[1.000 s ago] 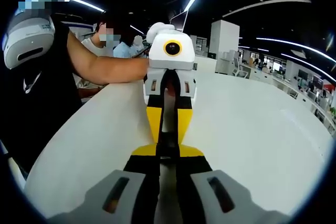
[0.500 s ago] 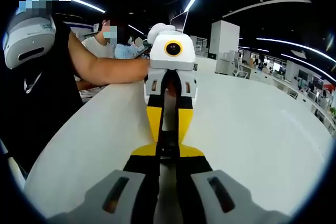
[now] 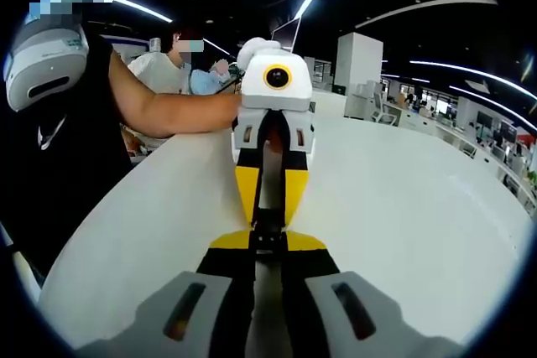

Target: Snap the two parts of the plastic buckle together until the buckle closes and remains connected.

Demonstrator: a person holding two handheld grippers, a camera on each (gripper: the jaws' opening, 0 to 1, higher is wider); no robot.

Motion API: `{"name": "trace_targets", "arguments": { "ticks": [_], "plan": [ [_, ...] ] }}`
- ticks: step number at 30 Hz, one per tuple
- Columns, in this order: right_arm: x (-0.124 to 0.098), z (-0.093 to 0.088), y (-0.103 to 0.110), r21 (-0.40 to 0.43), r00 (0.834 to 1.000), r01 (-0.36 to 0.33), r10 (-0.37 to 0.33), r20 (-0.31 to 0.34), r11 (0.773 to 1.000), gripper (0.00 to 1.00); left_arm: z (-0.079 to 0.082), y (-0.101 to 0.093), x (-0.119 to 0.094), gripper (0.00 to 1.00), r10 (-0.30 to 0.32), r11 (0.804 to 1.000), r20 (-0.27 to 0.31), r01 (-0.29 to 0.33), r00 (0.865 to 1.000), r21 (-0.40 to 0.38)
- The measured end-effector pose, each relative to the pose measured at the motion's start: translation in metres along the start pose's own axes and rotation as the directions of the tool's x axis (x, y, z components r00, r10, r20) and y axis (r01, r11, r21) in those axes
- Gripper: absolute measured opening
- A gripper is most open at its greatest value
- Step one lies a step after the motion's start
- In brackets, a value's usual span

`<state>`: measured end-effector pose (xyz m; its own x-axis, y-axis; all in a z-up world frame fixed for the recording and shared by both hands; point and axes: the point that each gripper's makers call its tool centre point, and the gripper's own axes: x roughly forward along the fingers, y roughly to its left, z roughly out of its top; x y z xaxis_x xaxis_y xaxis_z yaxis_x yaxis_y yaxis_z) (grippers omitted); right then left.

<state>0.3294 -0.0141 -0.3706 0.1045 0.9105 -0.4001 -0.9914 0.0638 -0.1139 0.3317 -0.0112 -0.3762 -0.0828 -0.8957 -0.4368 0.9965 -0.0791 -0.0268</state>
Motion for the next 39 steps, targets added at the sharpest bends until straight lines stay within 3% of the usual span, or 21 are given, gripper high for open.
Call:
{"name": "trace_targets", "arguments": {
  "ticks": [13, 23, 39],
  "plan": [
    [0.0, 0.0, -0.001, -0.001, 1.0, 0.005, -0.005, -0.002, 1.0, 0.08, -0.001, 0.0, 0.0, 0.09, 0.017, 0.999, -0.004, -0.017, 1.0, -0.04],
    [-0.001, 0.002, 0.01, -0.003, 1.0, 0.005, -0.005, 0.001, 1.0, 0.09, 0.001, -0.004, 0.006, 0.09, 0.023, 0.999, -0.003, -0.024, 1.0, -0.032],
    [-0.001, 0.0, 0.004, -0.002, 1.0, 0.005, -0.005, 0.0, 1.0, 0.09, 0.001, -0.006, 0.006, 0.1, 0.021, 0.999, -0.001, -0.021, 1.0, -0.026]
  ]
}}
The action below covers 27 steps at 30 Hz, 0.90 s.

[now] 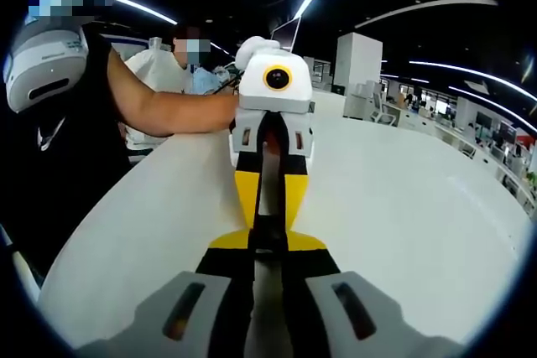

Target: Snap the two parts of the plastic buckle together until the buckle closes and remains connected.

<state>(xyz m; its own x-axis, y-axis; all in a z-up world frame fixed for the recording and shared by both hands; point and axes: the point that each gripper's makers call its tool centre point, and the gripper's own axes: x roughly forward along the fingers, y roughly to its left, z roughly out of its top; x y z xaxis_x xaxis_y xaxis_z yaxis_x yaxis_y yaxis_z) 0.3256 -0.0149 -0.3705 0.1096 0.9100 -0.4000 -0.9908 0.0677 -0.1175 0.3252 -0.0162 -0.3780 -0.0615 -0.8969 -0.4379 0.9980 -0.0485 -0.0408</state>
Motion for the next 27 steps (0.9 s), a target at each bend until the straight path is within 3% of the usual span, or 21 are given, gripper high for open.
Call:
{"name": "trace_targets", "arguments": {
  "ticks": [27],
  "plan": [
    [0.0001, 0.0006, -0.01, 0.012, 1.0, 0.006, -0.006, 0.012, 1.0, 0.09, 0.0011, 0.0051, -0.0014, 0.14, -0.003, 1.0, 0.015, 0.003, 1.0, 0.01]
  ]
}}
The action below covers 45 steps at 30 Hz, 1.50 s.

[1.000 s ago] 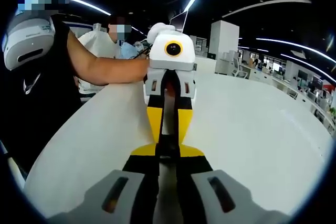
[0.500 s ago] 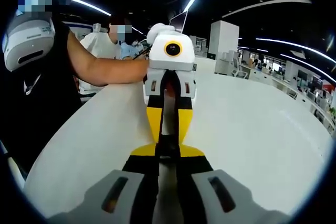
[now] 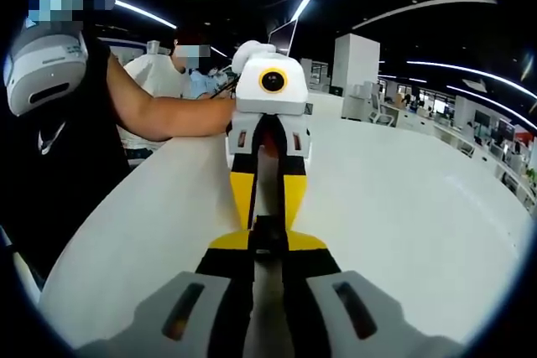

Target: Snap the two parts of the plastic buckle together until the buckle closes and remains connected.

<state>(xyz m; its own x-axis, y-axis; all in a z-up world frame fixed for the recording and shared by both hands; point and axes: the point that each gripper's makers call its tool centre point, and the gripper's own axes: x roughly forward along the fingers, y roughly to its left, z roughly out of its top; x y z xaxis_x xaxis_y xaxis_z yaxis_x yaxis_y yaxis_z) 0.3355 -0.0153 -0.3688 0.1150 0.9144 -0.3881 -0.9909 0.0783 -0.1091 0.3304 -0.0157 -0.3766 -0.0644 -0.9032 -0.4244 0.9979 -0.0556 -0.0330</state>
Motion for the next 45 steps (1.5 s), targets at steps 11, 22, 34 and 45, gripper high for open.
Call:
{"name": "trace_targets", "arguments": {
  "ticks": [11, 22, 34, 45],
  "plan": [
    [-0.001, 0.0, 0.0, 0.007, 1.0, -0.003, 0.003, 0.003, 1.0, 0.1, 0.0, 0.002, -0.002, 0.15, 0.009, 1.0, 0.003, -0.009, 1.0, 0.01],
    [-0.001, 0.0, 0.002, 0.013, 1.0, -0.003, 0.003, 0.006, 1.0, 0.1, 0.001, 0.004, -0.004, 0.22, 0.021, 1.0, 0.014, -0.021, 1.0, 0.001],
    [-0.002, 0.0, 0.003, 0.017, 1.0, 0.002, -0.002, 0.004, 1.0, 0.1, 0.002, 0.006, -0.005, 0.26, 0.034, 0.999, 0.023, -0.034, 0.999, -0.001],
    [-0.002, 0.001, 0.002, 0.018, 1.0, 0.006, -0.006, 0.005, 1.0, 0.1, 0.006, 0.01, -0.005, 0.44, 0.056, 0.998, 0.048, -0.056, 0.997, 0.003]
  ]
}}
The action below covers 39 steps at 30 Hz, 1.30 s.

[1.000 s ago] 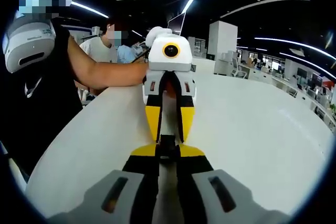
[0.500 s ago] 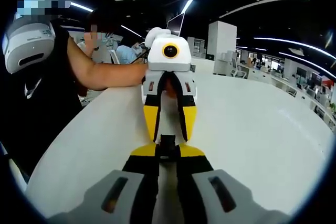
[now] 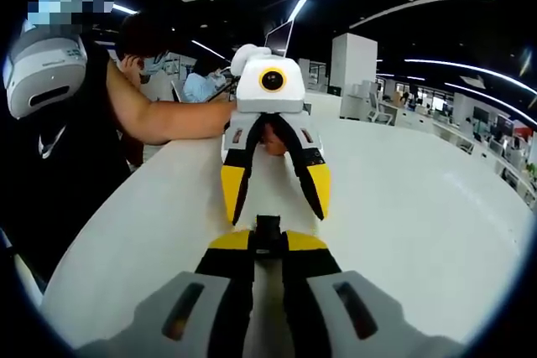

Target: Snap the two parts of the plastic buckle together until the buckle closes and remains connected.

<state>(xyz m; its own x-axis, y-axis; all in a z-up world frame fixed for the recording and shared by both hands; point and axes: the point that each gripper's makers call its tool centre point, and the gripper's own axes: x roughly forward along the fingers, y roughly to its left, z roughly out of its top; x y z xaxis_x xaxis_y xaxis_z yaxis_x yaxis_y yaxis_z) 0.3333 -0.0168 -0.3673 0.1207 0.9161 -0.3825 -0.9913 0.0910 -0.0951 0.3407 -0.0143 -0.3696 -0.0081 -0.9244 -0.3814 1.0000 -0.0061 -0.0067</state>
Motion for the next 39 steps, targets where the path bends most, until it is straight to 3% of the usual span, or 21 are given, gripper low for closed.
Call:
{"name": "trace_targets", "arguments": {
  "ticks": [5, 7, 9, 21, 24, 29, 31, 33, 35, 36, 39],
  "plan": [
    [0.0, 0.0, 0.0, 0.002, 1.0, 0.0, 0.0, 0.0, 1.0, 0.1, 0.005, 0.004, 0.001, 0.65, 0.017, 1.0, 0.034, -0.016, 0.999, -0.009],
    [0.0, 0.0, 0.0, 0.002, 1.0, -0.001, 0.001, -0.001, 1.0, 0.1, 0.009, 0.007, 0.002, 0.79, 0.027, 1.0, 0.053, -0.026, 0.998, -0.015],
    [0.0, 0.0, -0.001, 0.002, 1.0, -0.001, 0.001, -0.001, 1.0, 0.1, 0.016, 0.011, 0.003, 1.0, 0.055, 0.998, 0.095, -0.053, 0.994, -0.022],
    [0.0, -0.001, -0.002, 0.004, 1.0, 0.005, -0.005, -0.003, 1.0, 0.1, 0.016, 0.02, -0.001, 0.99, 0.079, 0.995, 0.101, -0.073, 0.992, -0.068],
    [0.0, 0.0, -0.005, 0.014, 1.0, 0.017, -0.017, 0.0, 1.0, 0.1, 0.018, 0.029, -0.004, 0.99, 0.125, 0.991, 0.108, -0.119, 0.986, -0.06],
    [-0.001, 0.0, -0.015, 0.033, 0.998, 0.065, -0.065, 0.002, 0.997, 0.1, 0.034, 0.055, -0.019, 0.99, 0.243, 0.969, 0.197, -0.226, 0.95, -0.103],
    [-0.001, 0.0, -0.018, 0.035, 0.997, 0.079, -0.079, -0.001, 0.996, 0.1, 0.033, 0.064, -0.025, 0.99, 0.281, 0.958, 0.195, -0.263, 0.94, -0.115],
    [-0.001, -0.001, -0.023, 0.032, 0.994, 0.106, -0.106, -0.005, 0.994, 0.1, 0.028, 0.078, -0.031, 0.99, 0.35, 0.934, 0.169, -0.331, 0.921, -0.135],
    [-0.002, -0.001, -0.028, 0.03, 0.991, 0.134, -0.134, -0.009, 0.991, 0.1, 0.026, 0.084, -0.034, 0.99, 0.368, 0.924, 0.171, -0.339, 0.914, -0.177],
    [-0.002, -0.002, -0.031, 0.031, 0.989, 0.15, -0.15, -0.01, 0.988, 0.1, 0.026, 0.091, -0.039, 0.99, 0.401, 0.91, 0.178, -0.367, 0.899, -0.193],
    [-0.003, 0.0, -0.041, 0.04, 0.98, 0.198, -0.198, -0.001, 0.979, 0.1, 0.028, 0.102, -0.048, 0.99, 0.454, 0.885, 0.192, -0.414, 0.87, -0.213]
  ]
}}
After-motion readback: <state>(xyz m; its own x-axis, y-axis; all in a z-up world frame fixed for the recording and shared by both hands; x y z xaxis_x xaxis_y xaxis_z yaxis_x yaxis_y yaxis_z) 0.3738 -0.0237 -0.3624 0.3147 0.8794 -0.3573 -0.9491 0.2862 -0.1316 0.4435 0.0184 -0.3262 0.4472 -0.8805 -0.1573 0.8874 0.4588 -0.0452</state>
